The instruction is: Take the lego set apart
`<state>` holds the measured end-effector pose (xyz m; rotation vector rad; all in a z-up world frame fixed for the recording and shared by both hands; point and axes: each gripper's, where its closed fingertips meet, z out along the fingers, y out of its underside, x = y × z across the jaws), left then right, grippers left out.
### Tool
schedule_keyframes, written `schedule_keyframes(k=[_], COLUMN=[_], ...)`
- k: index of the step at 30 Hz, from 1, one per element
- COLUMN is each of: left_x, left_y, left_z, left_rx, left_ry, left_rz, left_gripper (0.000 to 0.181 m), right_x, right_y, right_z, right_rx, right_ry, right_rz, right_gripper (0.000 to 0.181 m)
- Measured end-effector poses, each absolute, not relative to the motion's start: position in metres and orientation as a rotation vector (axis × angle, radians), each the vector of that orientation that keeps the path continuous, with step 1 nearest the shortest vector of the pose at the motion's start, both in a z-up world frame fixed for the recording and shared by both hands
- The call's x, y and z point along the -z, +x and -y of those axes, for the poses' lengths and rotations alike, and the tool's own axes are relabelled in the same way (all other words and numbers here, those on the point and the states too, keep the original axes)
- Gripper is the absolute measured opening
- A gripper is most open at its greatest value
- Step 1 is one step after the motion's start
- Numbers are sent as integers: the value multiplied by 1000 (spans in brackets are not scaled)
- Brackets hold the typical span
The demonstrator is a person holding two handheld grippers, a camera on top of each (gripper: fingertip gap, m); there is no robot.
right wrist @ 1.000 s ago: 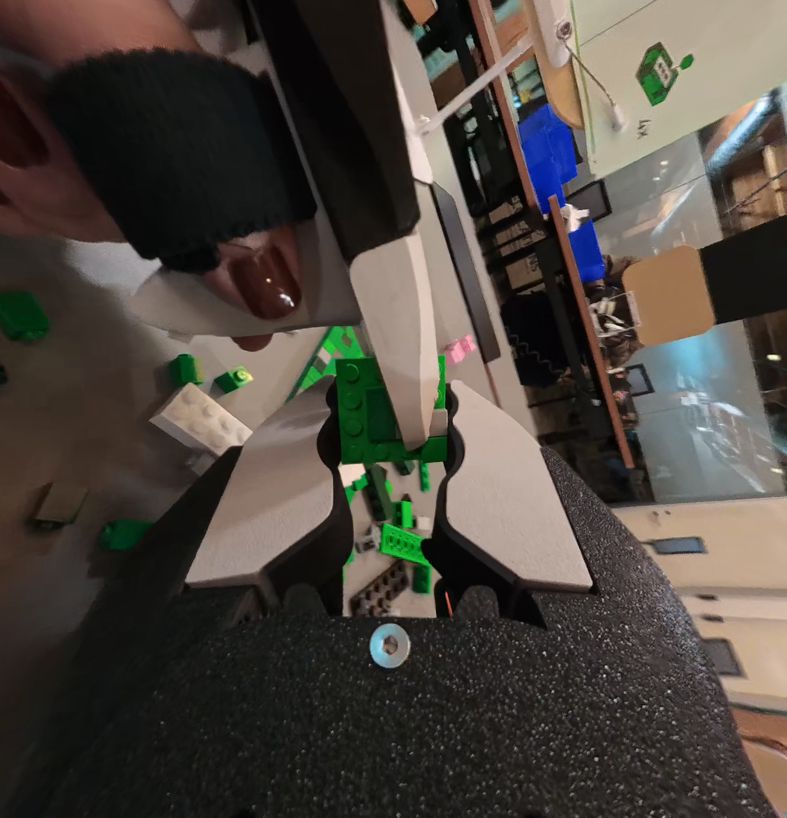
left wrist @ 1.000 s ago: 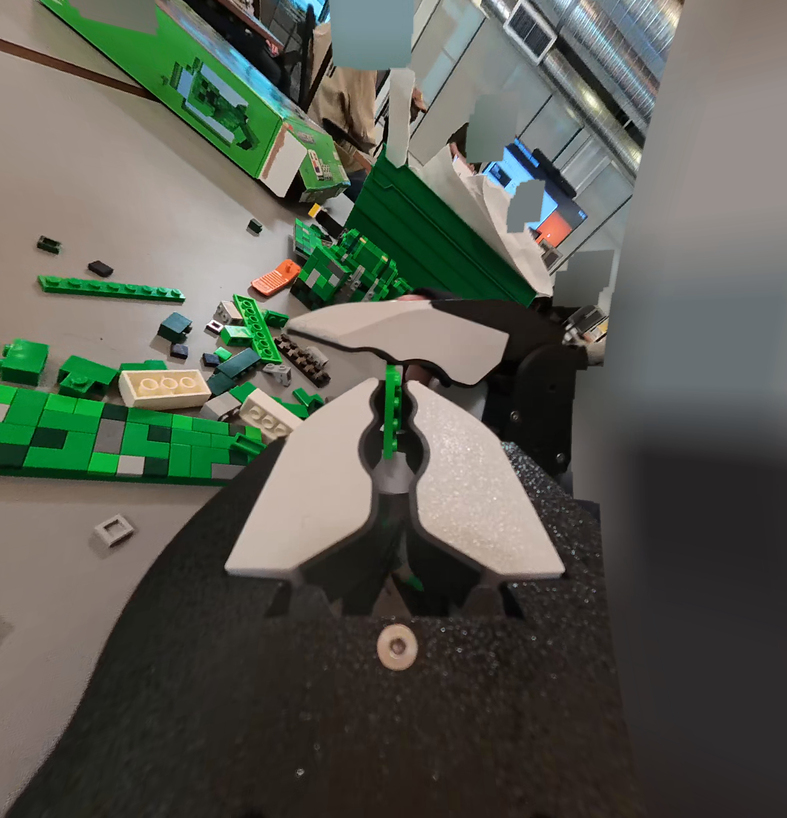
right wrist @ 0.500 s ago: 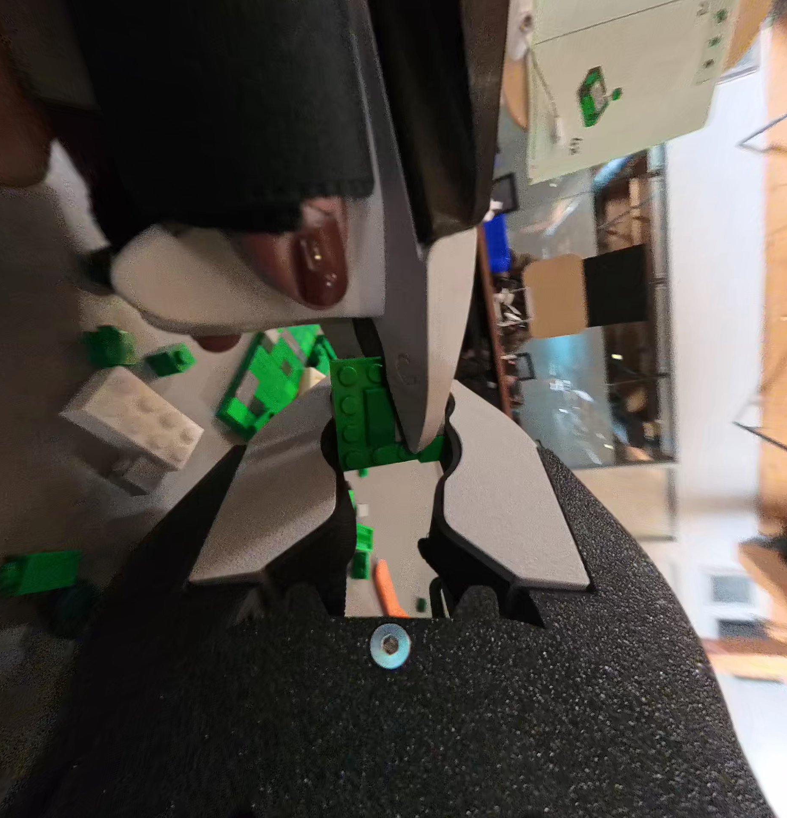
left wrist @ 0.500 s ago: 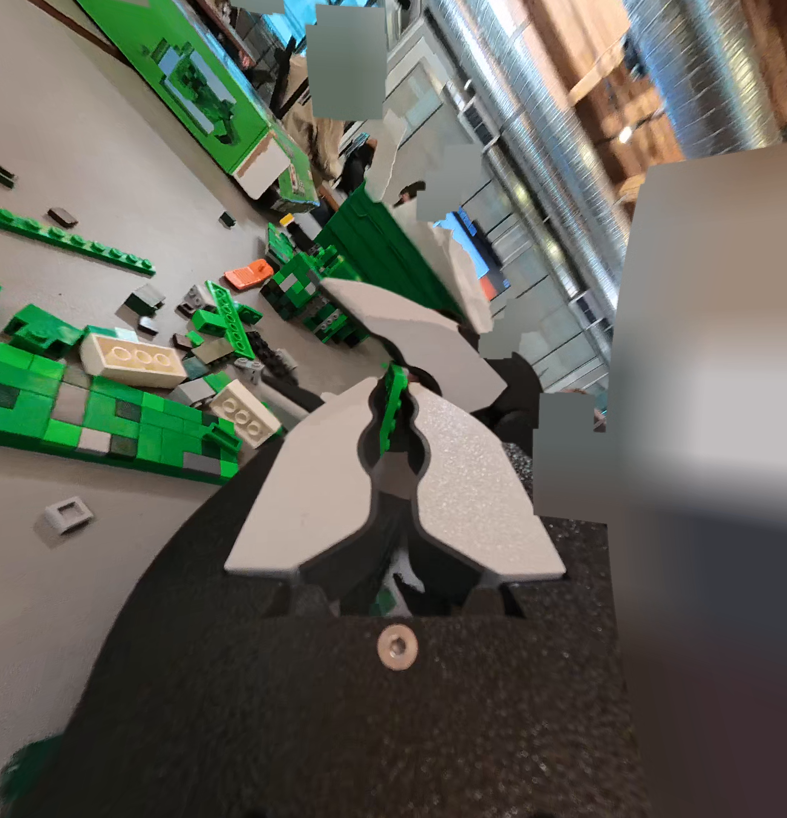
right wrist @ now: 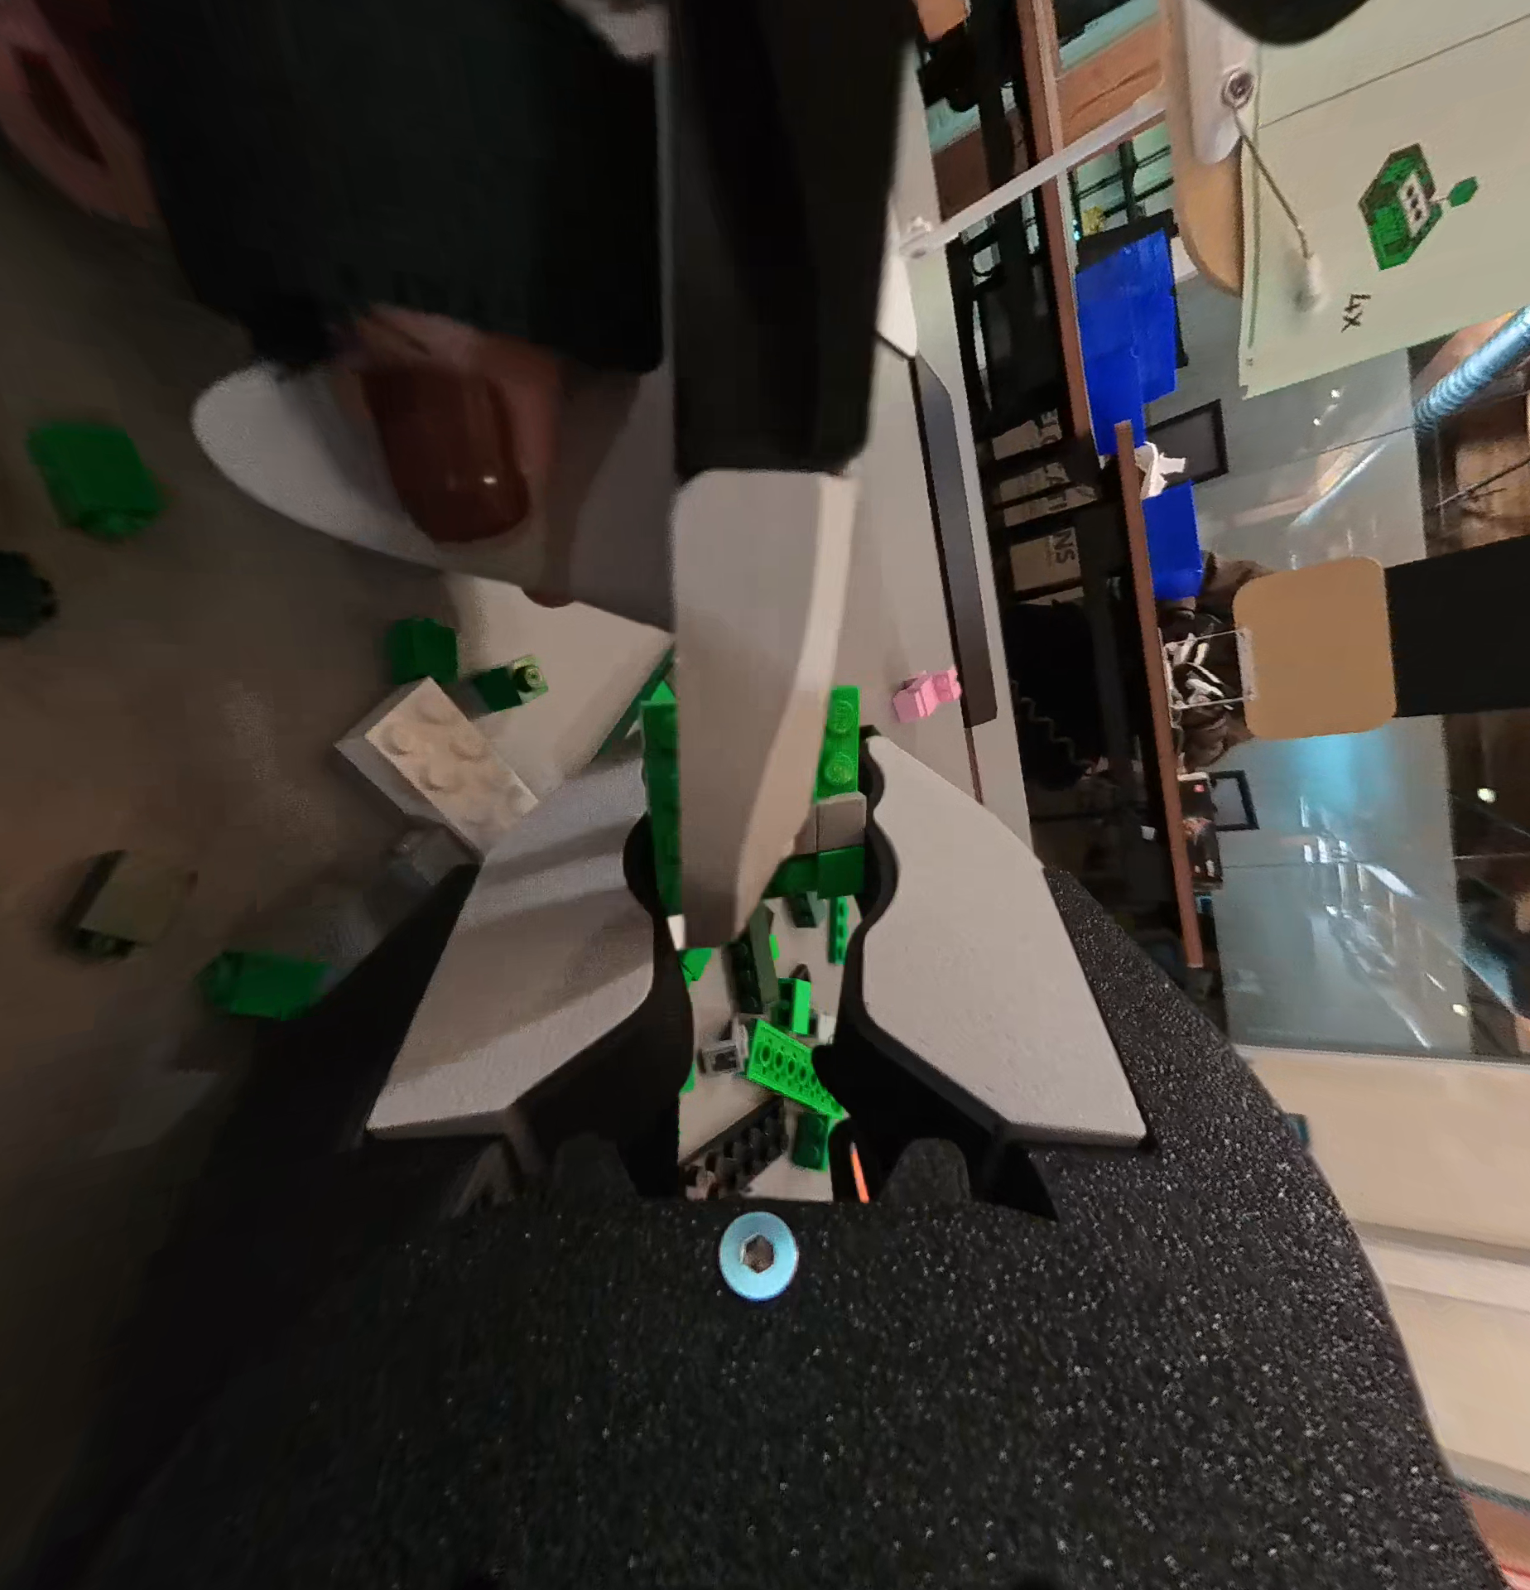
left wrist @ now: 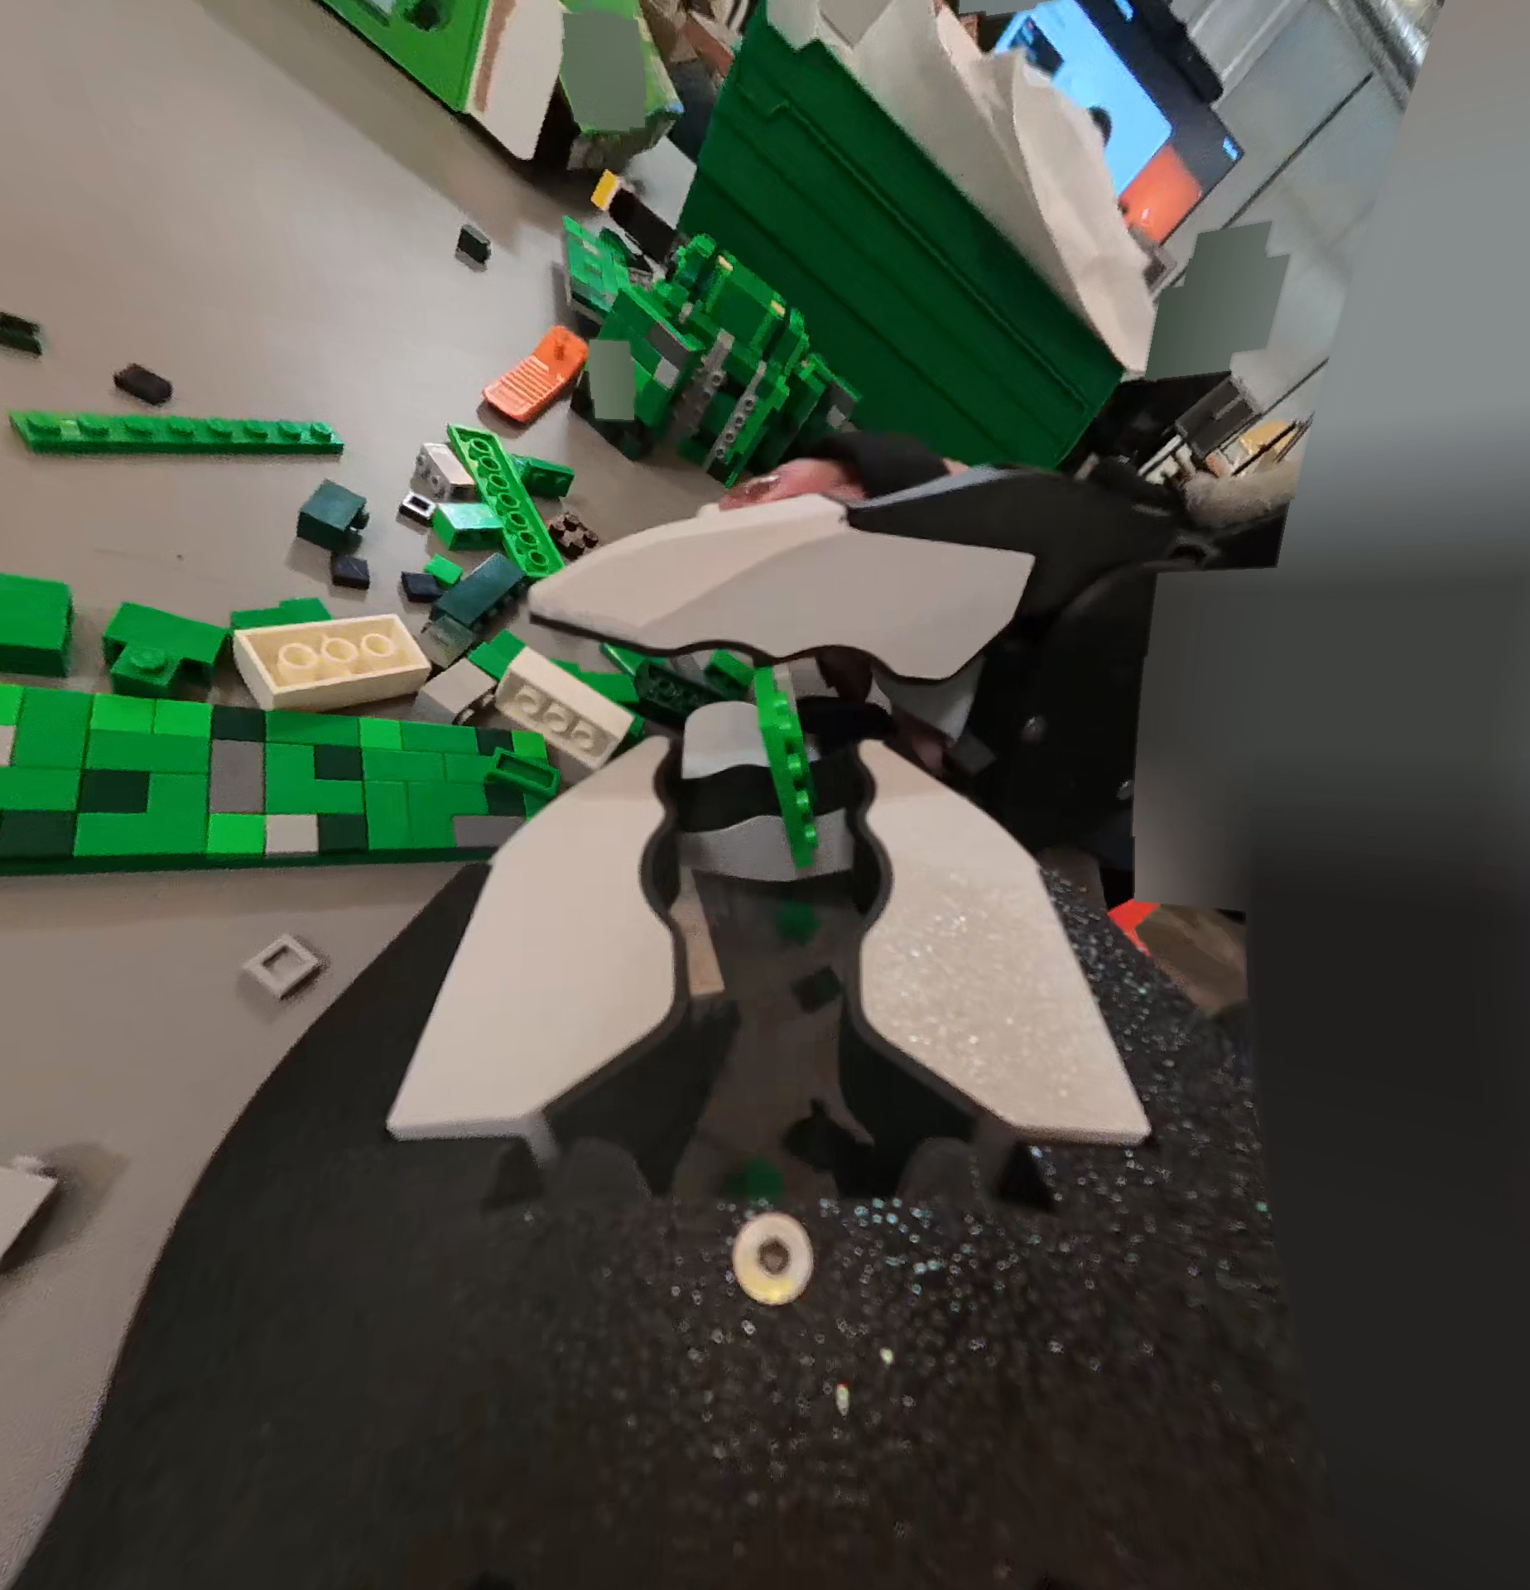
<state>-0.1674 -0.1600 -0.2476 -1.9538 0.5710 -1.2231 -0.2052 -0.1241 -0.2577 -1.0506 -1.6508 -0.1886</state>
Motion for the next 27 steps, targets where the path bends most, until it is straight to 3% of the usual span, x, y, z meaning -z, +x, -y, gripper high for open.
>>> schedule_keyframes(k=[1, 2, 3, 9, 13, 27], left_x=[245, 240, 237, 226, 212, 237], left_y=[-166, -165, -165, -166, -175, -171], left_z=[160, 160, 159, 156, 152, 150], left_rx=[1245, 1271, 1290, 1381, 1620, 1292], left_ry=[-1941, -1909, -1891, -1818, -1695, -1903], left_rz=[-556, -546, -514, -384, -184, -355], left_gripper=[30, 10, 7, 6, 5, 5], right_x=[257, 256, 253, 234, 214, 245], right_y=[-205, -205, -204, -201, -199, -215], right_z=[124, 123, 122, 113, 112, 124], right_rx=[208, 231, 258, 501, 741, 335], right_ry=[-1038, -1022, -1007, -930, -794, -954], right_rz=[1652, 1648, 1641, 1513, 1405, 1552], right_gripper=[38, 38, 38, 38, 23, 43])
